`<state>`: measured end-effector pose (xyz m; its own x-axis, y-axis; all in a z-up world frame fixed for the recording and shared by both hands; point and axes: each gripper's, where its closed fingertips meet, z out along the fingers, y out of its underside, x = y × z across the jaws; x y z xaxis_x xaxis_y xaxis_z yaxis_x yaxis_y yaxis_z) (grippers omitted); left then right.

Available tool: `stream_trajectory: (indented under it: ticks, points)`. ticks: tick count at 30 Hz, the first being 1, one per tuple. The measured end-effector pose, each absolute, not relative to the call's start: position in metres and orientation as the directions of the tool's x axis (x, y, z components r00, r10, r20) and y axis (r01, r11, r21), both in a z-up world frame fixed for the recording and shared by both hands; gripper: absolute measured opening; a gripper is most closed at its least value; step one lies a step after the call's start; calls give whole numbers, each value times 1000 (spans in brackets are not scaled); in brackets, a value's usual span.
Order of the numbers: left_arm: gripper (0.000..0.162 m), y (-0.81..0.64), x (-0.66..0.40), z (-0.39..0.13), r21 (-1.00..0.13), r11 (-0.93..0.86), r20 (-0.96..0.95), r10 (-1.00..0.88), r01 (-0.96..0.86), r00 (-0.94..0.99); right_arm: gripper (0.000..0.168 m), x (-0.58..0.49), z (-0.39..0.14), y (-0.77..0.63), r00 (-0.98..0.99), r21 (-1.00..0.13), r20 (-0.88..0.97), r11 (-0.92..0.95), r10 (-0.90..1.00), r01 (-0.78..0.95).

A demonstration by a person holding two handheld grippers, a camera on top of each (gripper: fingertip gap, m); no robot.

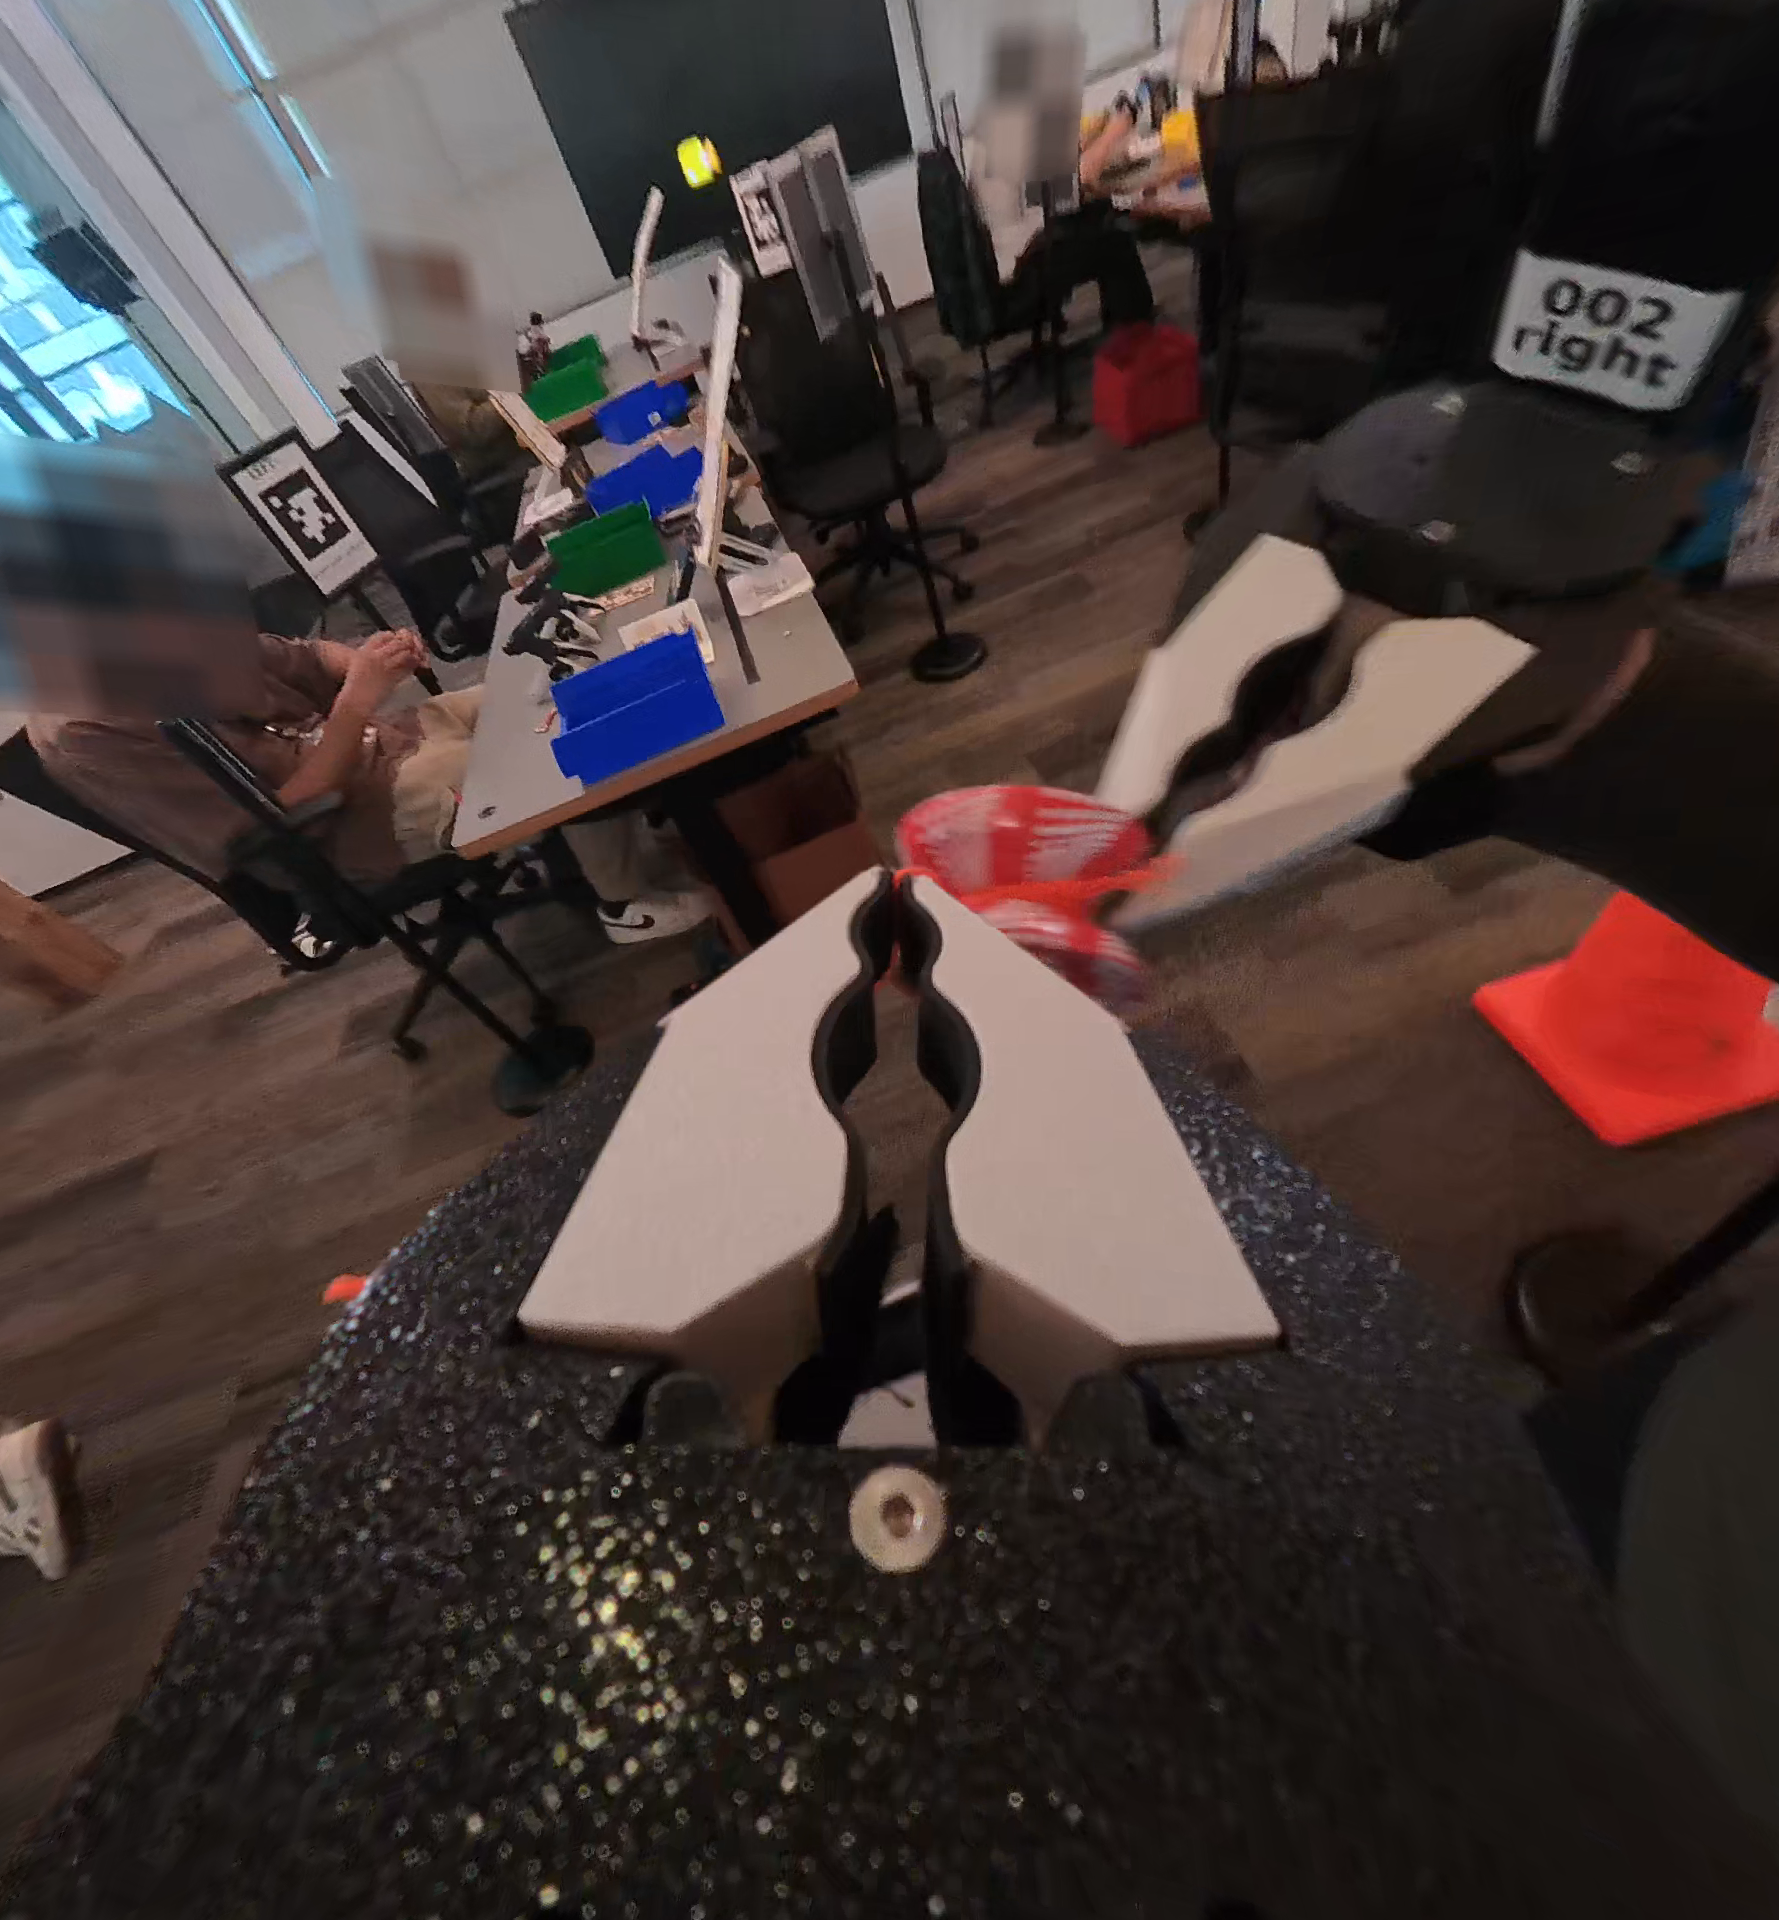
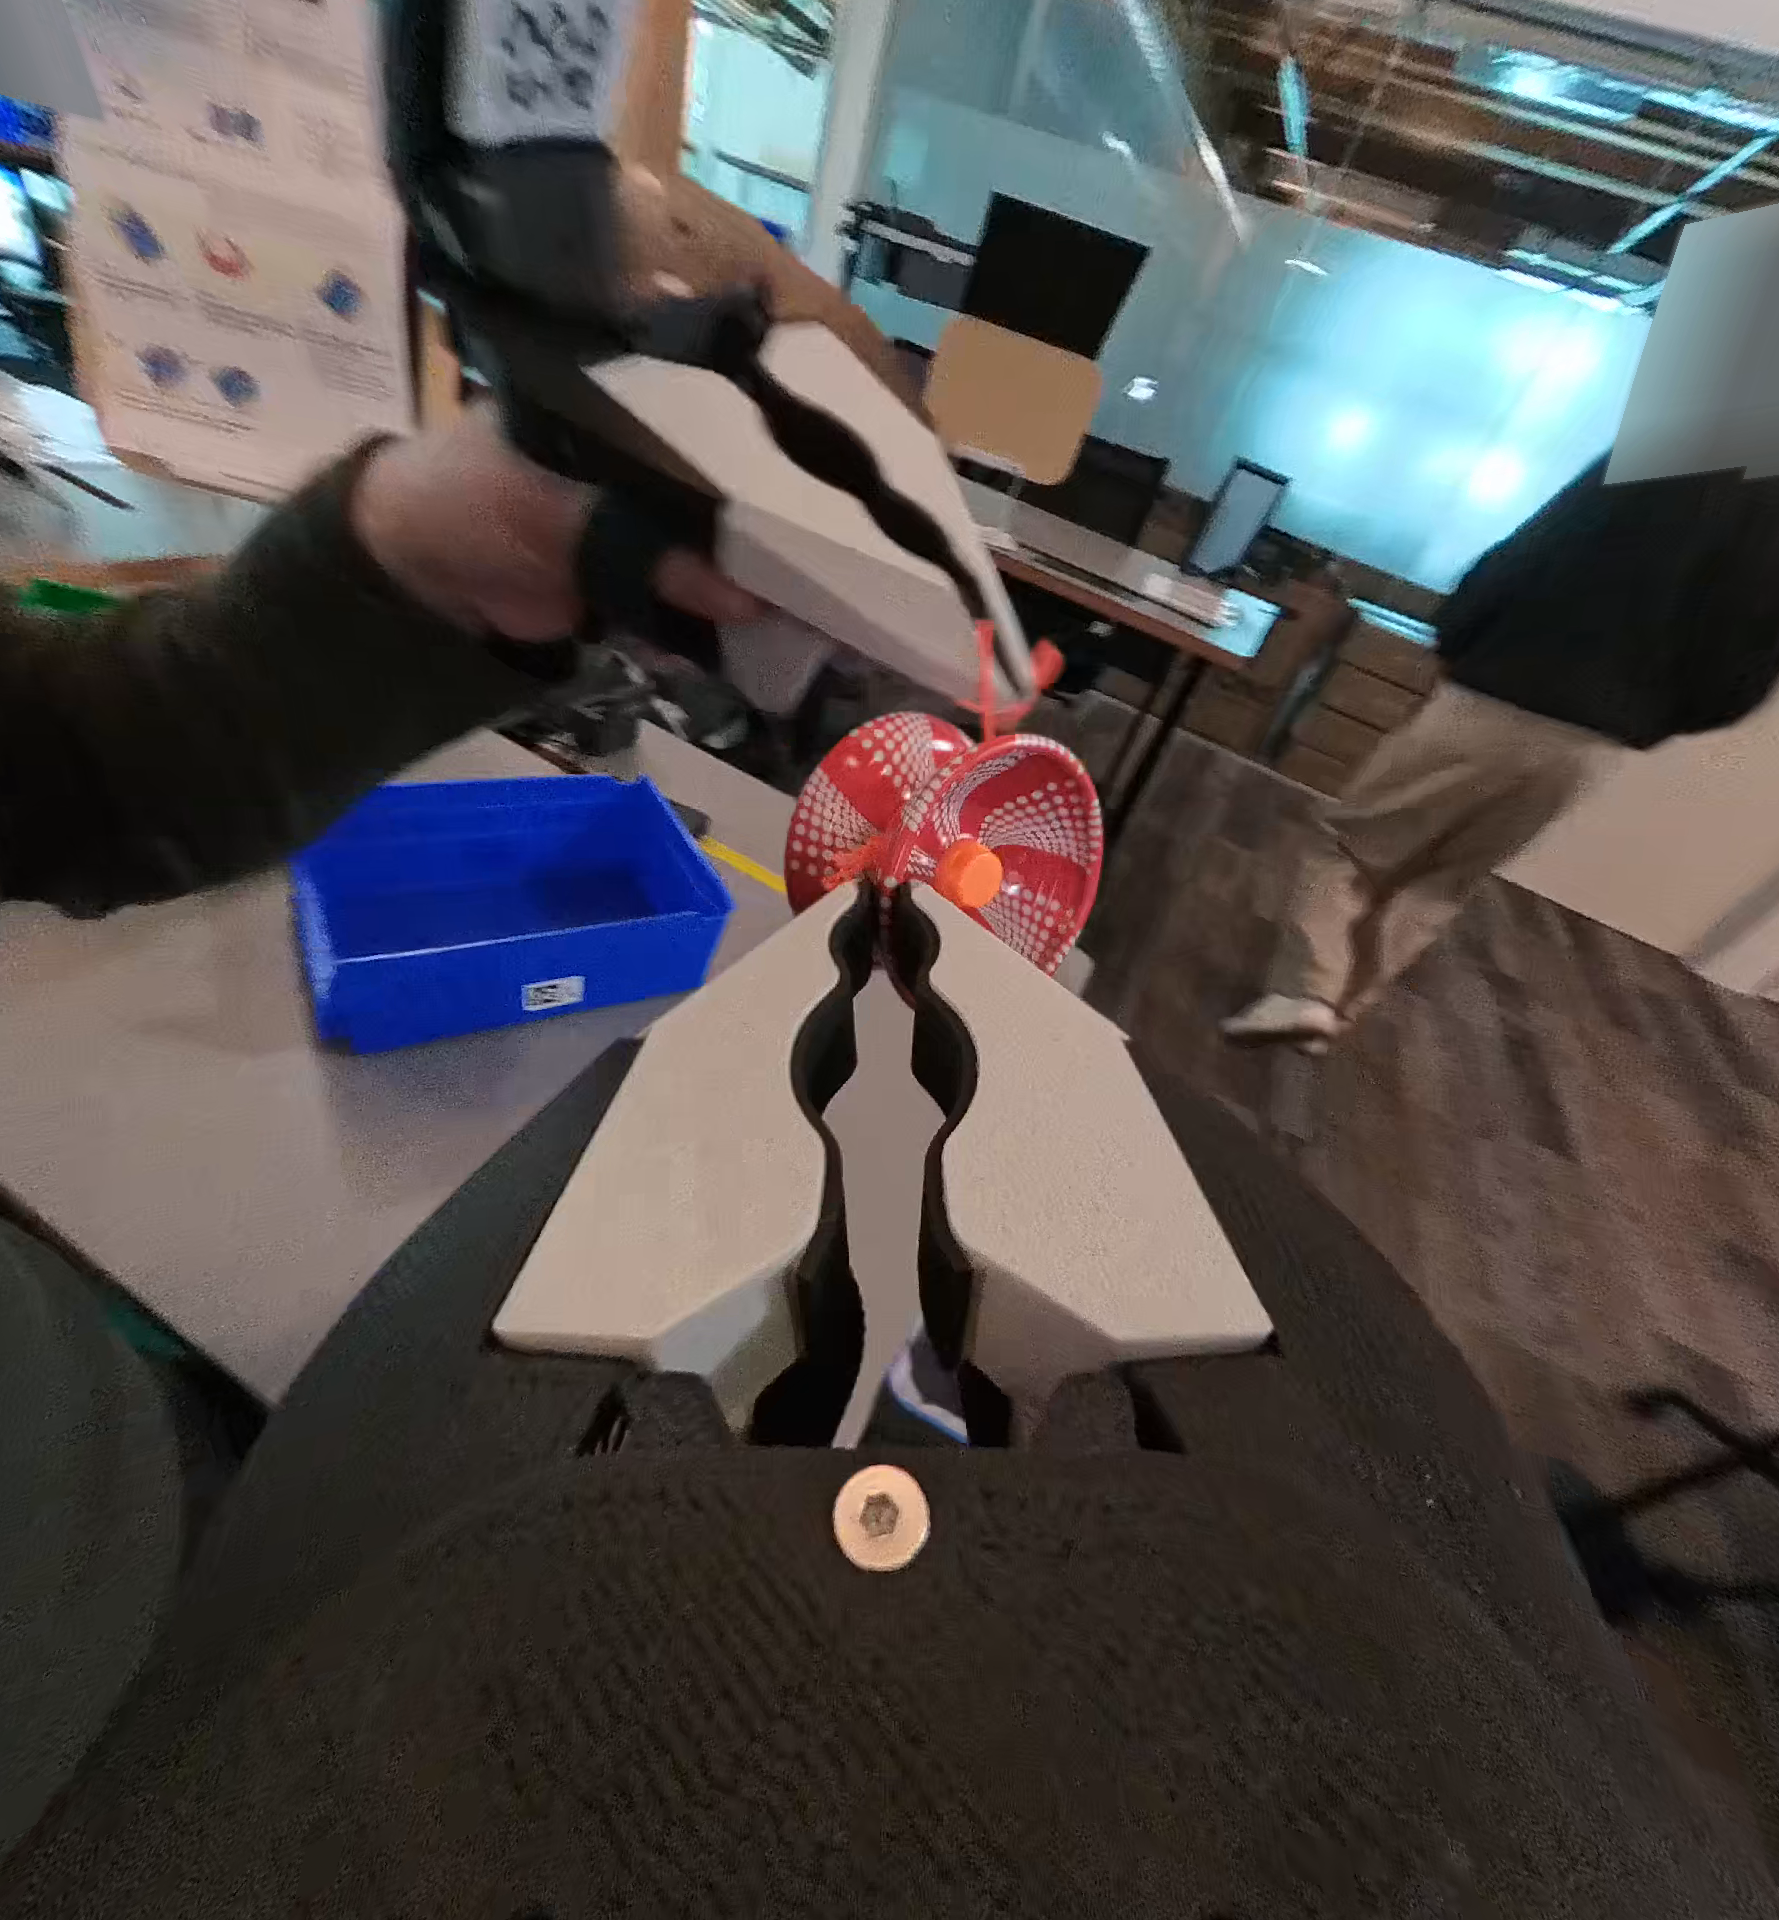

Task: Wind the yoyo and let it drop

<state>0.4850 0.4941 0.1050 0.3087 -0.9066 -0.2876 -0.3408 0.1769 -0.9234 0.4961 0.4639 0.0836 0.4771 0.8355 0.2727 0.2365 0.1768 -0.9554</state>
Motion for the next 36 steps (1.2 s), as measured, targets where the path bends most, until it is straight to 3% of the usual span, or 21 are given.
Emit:
stream_trajectory:
  ticks: [4, 8, 14, 20, 27, 30, 33, 36]
  points:
    - [0, 465, 493, 99, -883, 220, -360, -885, -416, 295, 1, 500, 94, 481, 609, -946, 317, 202, 727, 253]
    - [0, 448, 498, 86, -926, 164, -264, -925, -339, 273, 1, 507, 109, 487, 684, -975, 211, 204, 698, 92]
    - [0, 469, 509, 44, -959, -17, -55, -968, -281, 246, 1, 490, 127, 458, 460, -975, 7, 108, 888, -194]
    - [0, 512, 478, 77, -958, 117, -213, -903, -263, 374, 1, 477, 97, 430, 298, -985, 167, 174, 940, 6]
    - [0, 468, 482, 110, -896, 275, -381, -879, -347, 286, 1, 489, 82, 458, 478, -918, 380, 261, 792, 297]
    - [0, 457, 486, 107, -875, 299, -432, -837, -382, 336, 1, 495, 95, 468, 580, -917, 398, 283, 711, 283]
    - [0, 429, 494, 98, -923, 233, -314, -915, -305, 253, 1, 509, 104, 481, 697, -917, 397, 289, 597, 275]
    - [0, 430, 499, 70, -931, 144, -228, -948, -337, 224, 1, 508, 119, 470, 688, -946, 289, 309, 665, 98]
